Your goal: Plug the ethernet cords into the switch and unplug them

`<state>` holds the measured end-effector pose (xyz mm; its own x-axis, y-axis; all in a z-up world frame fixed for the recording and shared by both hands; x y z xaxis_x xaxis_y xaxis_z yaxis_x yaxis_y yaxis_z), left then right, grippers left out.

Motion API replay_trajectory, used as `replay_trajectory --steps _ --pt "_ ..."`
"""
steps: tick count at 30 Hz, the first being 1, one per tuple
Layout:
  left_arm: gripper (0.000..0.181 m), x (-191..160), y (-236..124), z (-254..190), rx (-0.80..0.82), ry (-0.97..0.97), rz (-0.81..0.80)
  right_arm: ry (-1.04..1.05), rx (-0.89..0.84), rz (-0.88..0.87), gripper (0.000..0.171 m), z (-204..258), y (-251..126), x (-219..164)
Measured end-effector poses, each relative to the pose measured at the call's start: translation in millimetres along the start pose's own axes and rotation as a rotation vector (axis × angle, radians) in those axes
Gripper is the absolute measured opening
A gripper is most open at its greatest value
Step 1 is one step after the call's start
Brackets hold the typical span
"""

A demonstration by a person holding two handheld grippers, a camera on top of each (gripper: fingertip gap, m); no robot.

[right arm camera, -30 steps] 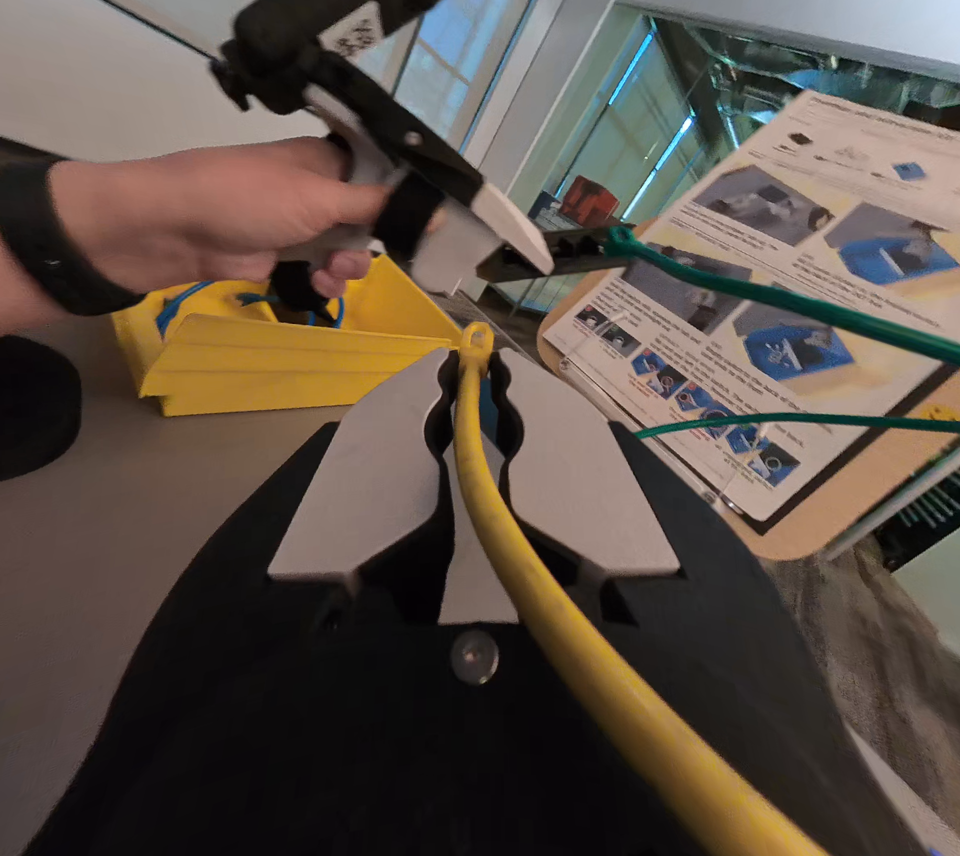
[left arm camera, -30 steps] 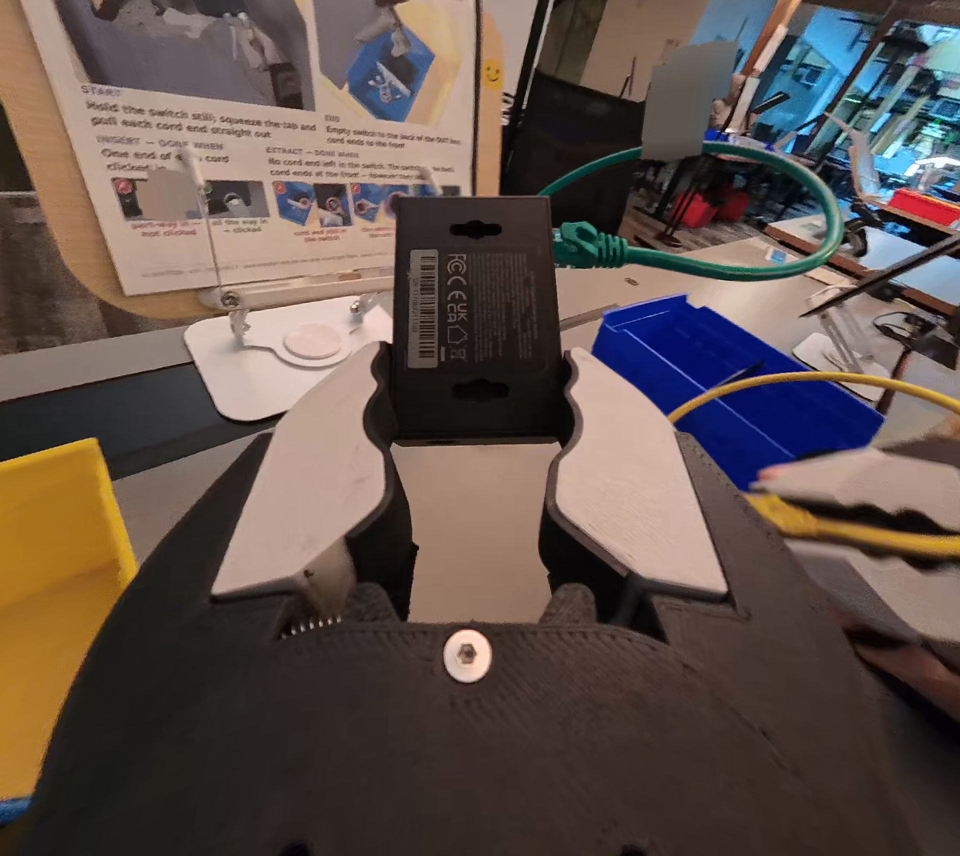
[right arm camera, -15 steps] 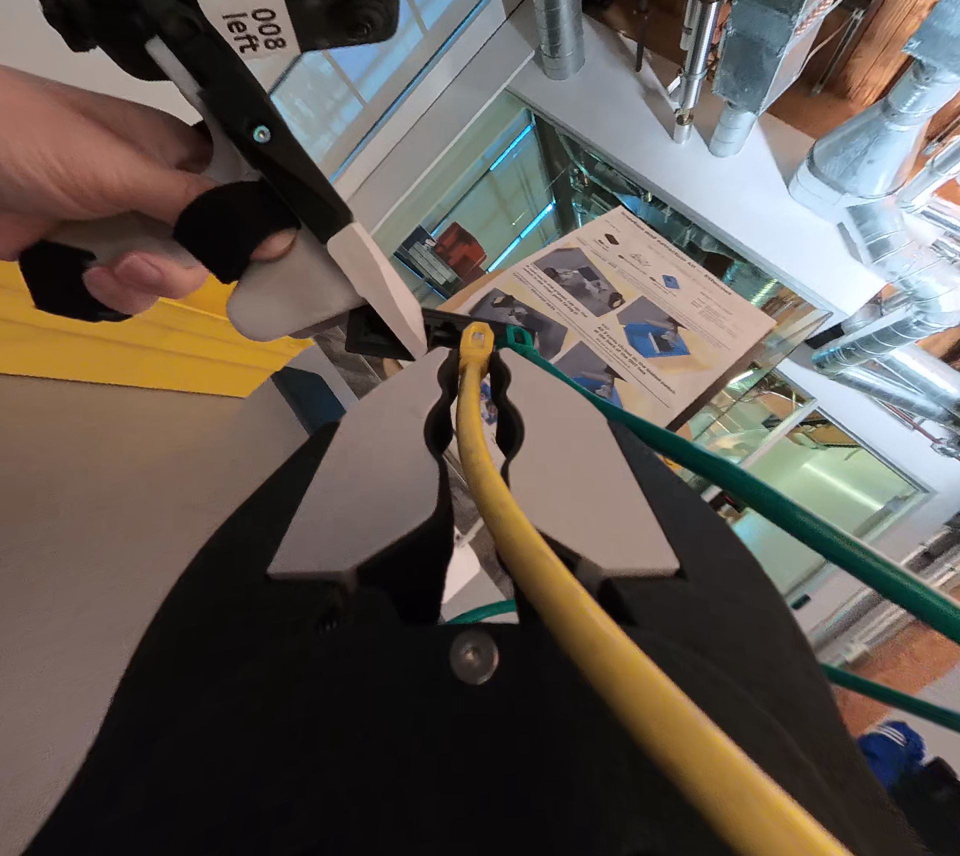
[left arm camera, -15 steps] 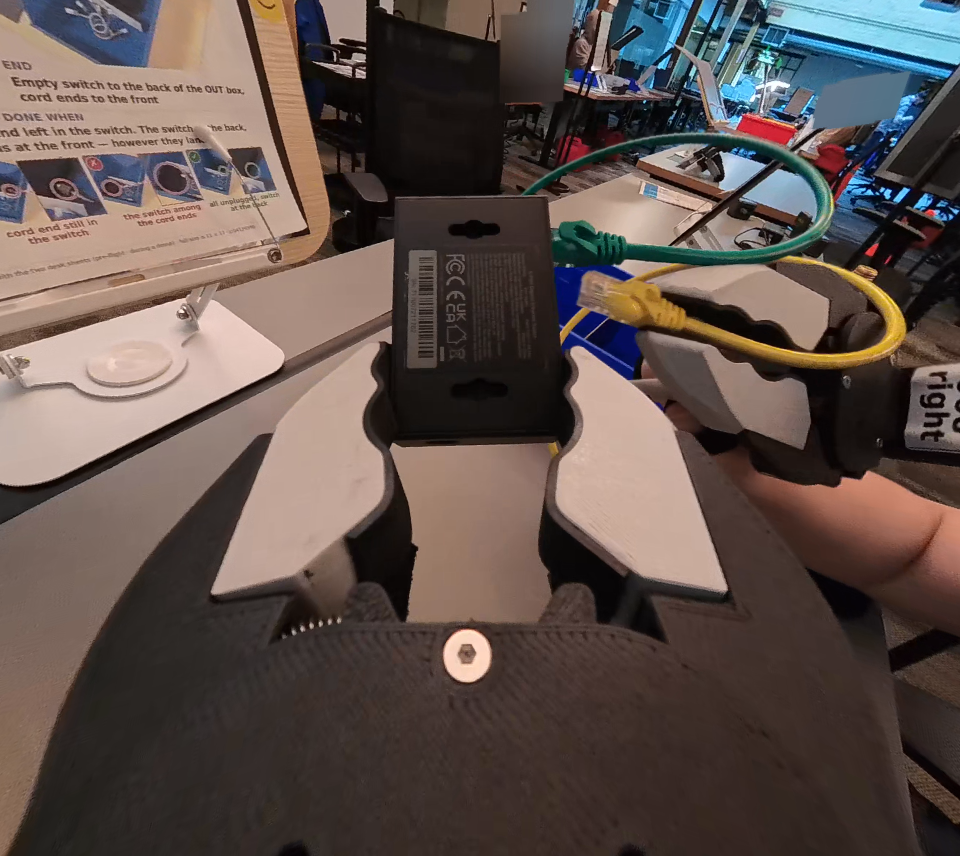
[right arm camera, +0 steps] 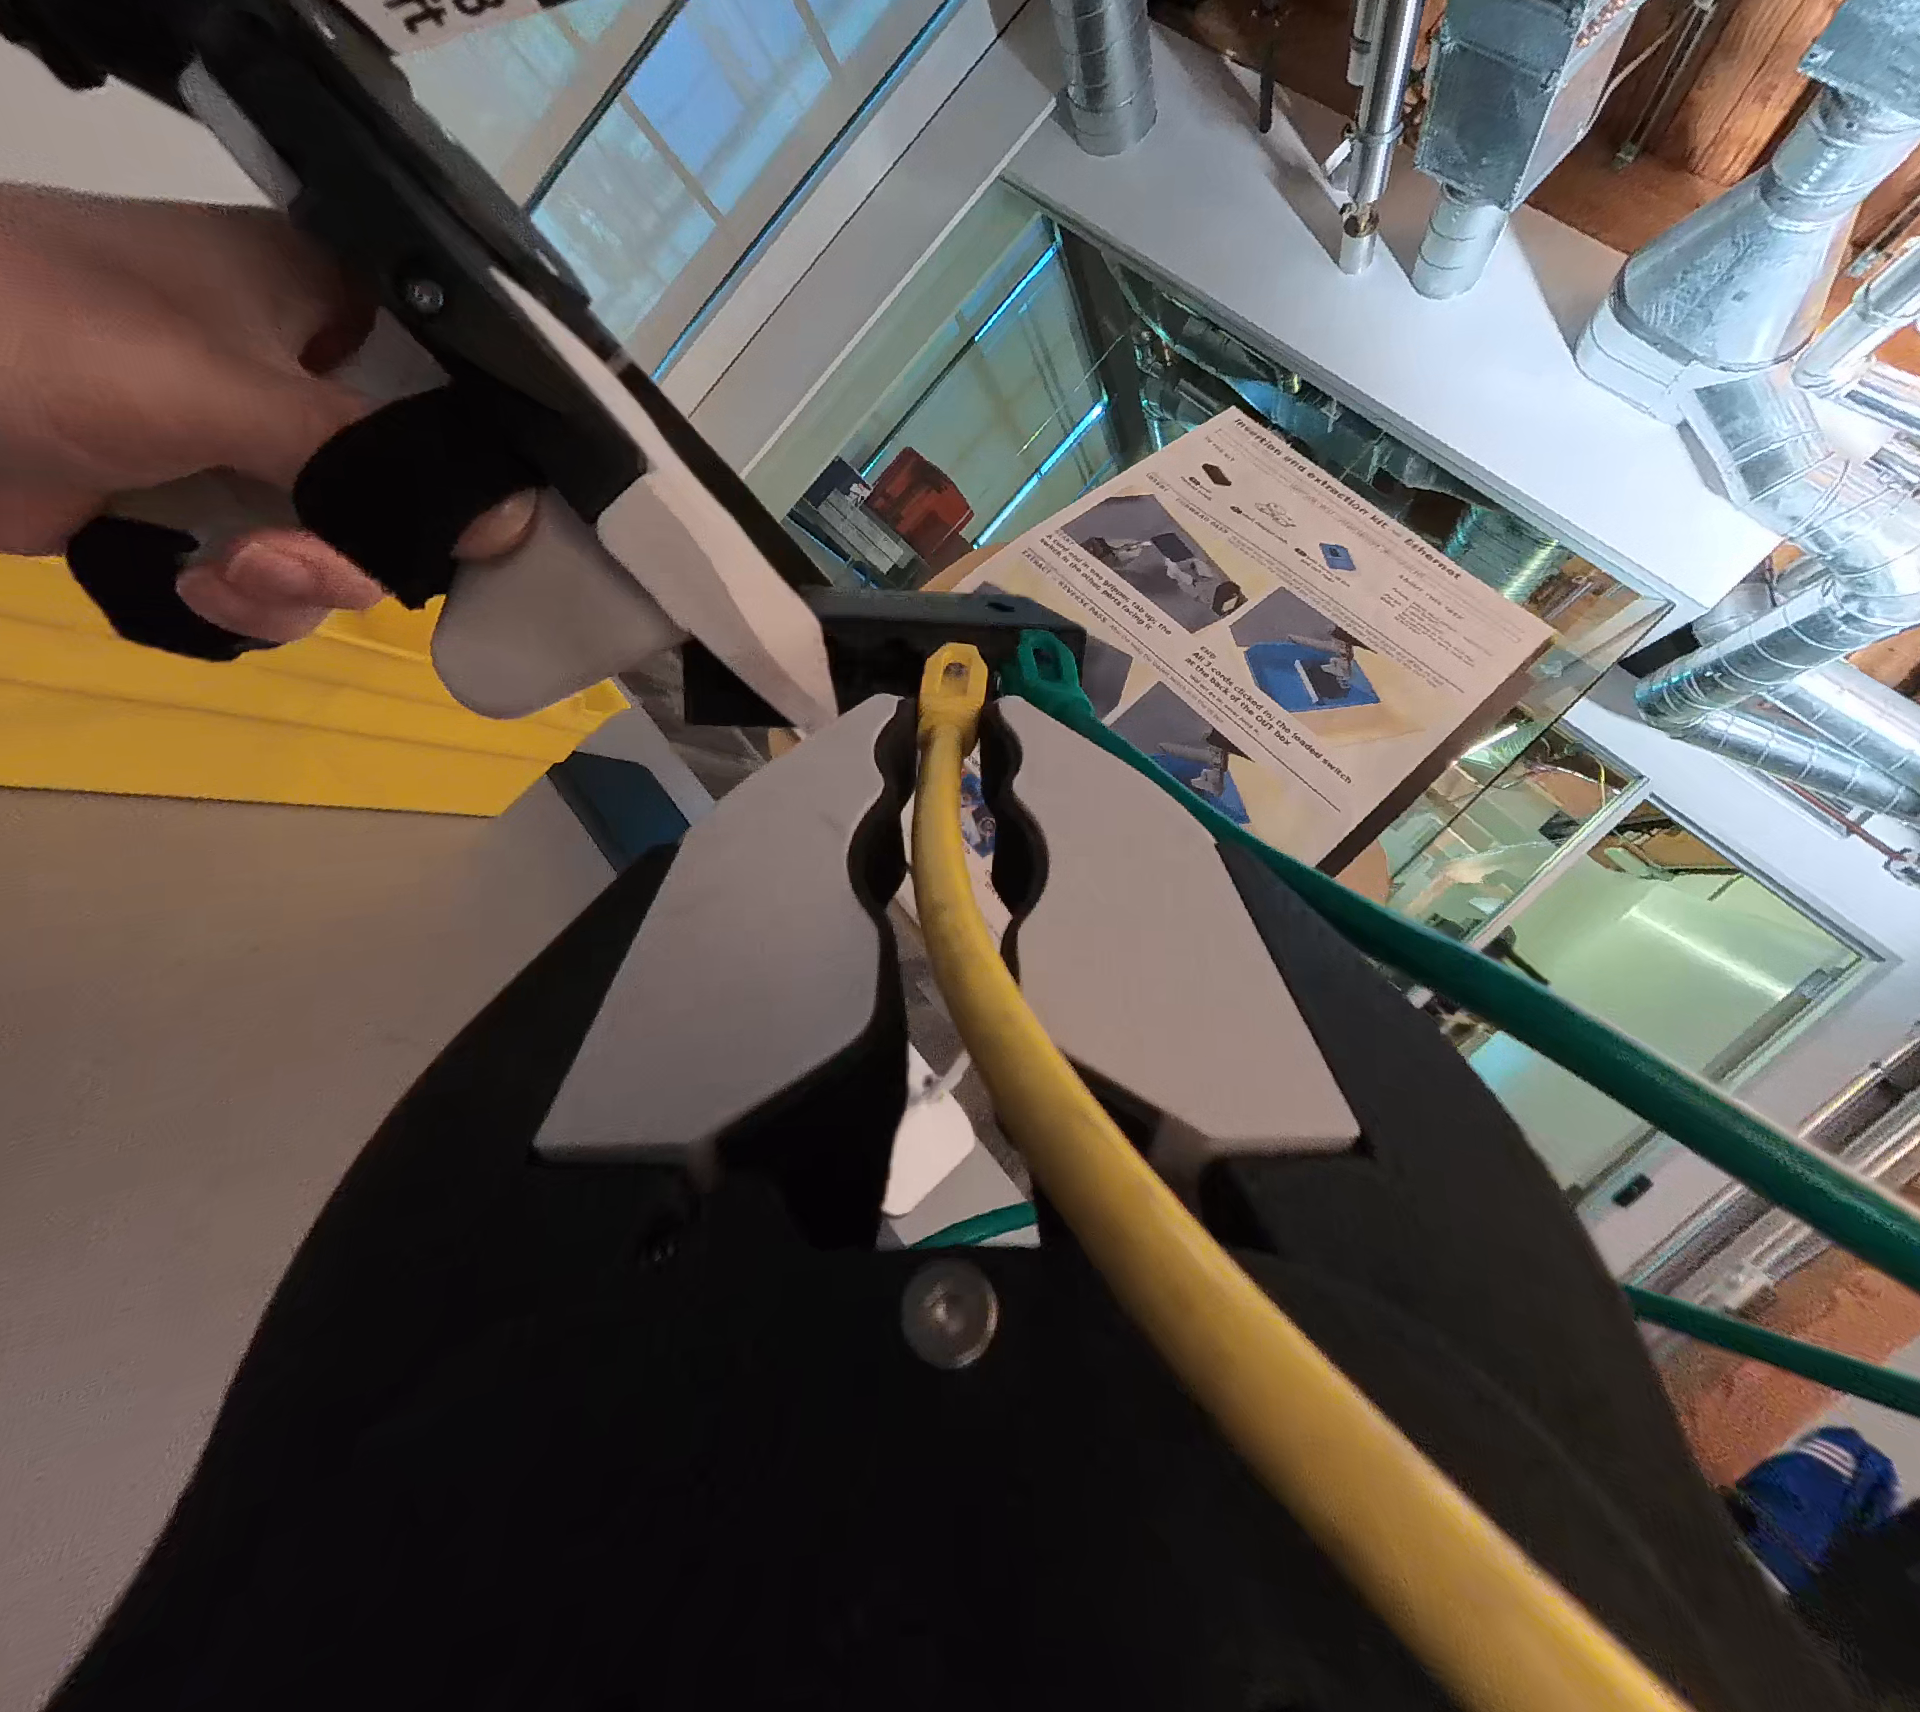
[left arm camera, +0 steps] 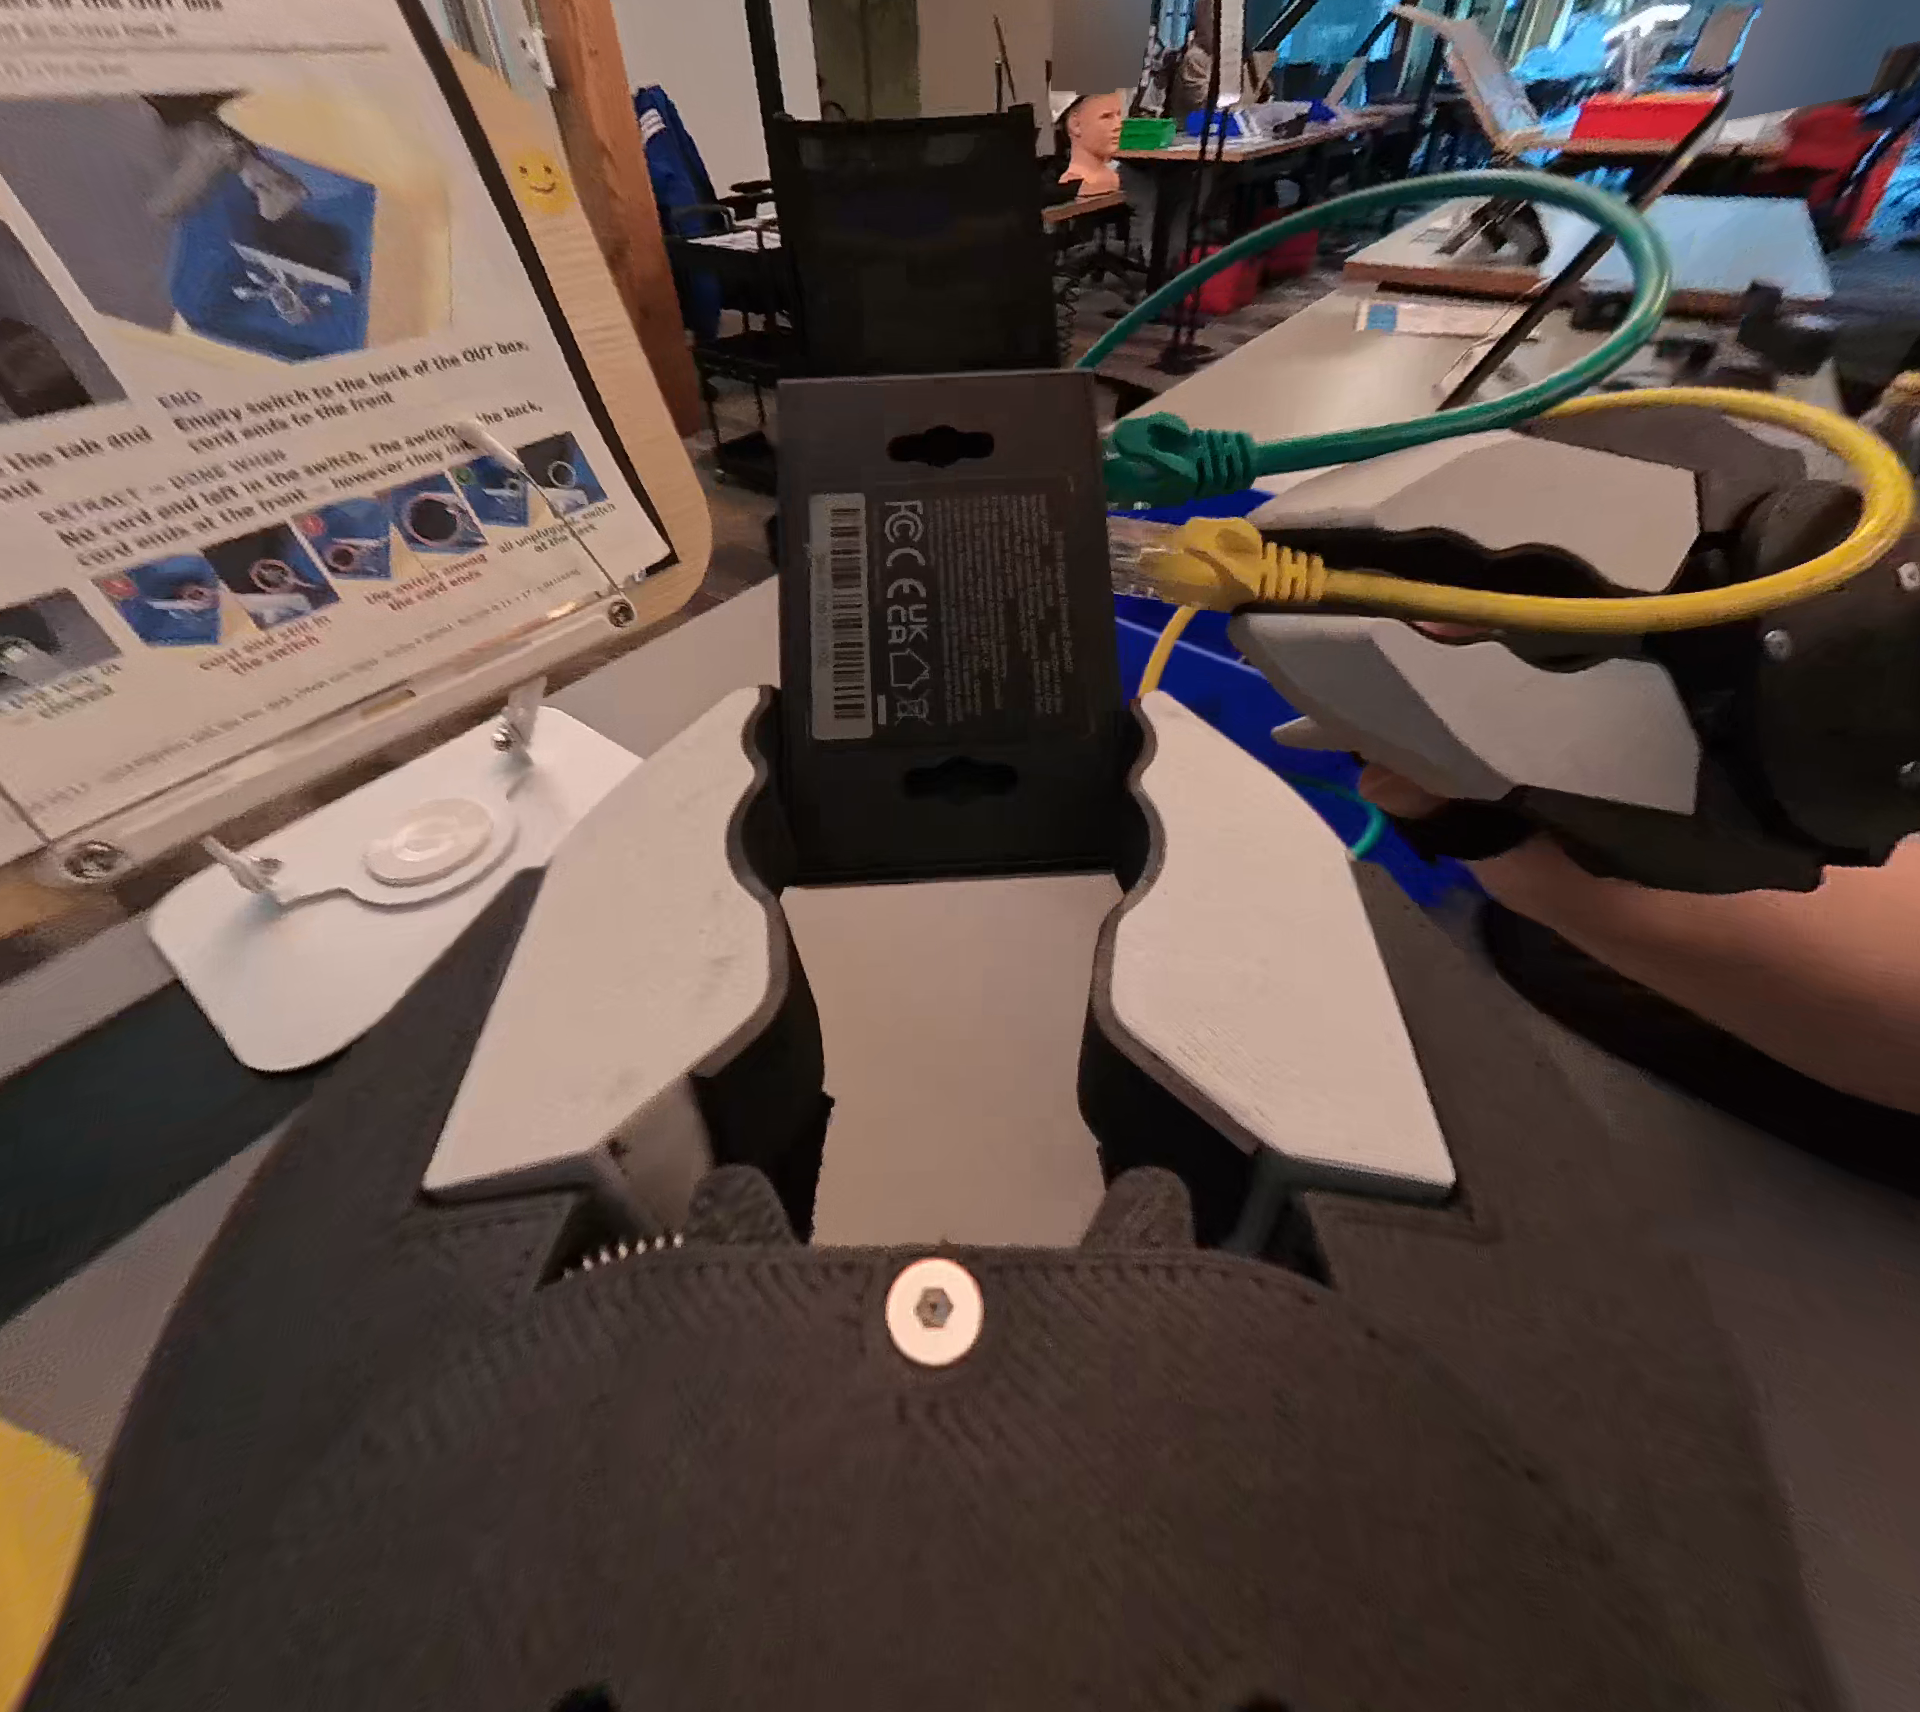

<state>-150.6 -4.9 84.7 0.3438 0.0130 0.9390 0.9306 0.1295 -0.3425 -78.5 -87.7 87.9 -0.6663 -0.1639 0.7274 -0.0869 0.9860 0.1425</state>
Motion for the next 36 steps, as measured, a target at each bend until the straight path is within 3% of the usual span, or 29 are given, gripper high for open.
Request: replay_trajectory --steps 11,16,30,36 --pt "0.06 0.8 -1.8 1.0 0.004 -0.023 0.004 -0.041 0.069 -0.02 0.013 8.8 0.7 1.2" --pt "0.06 2.0 -2.8 -3.0 0.031 0.059 -0.003 -0.034 0.093 -0.01 0.013 8.8 2.0 1.7" --pt "0.061 13.5 -16.5 -21.1 0.081 0.133 -0.109 -0.003 0.071 -0.094 0.013 3.8 -7.7 11.3" --pt "0.061 23.9 -27.7 -35.7 0.072 0.235 -0.197 -0.156 -0.05 -0.175 0.013 1.7 -23.0 26.8"
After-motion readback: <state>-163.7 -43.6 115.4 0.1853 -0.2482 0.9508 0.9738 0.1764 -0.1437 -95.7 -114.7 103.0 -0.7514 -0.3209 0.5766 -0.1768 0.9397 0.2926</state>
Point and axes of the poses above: each gripper's, where its closed fingertips meet, y out along the fingers, x out of its top, z = x × y across the jaws, the point moved 5 cm from there along -y, back along the fingers, and after that the axes turned 13 degrees about z, right-handed, at the moved point
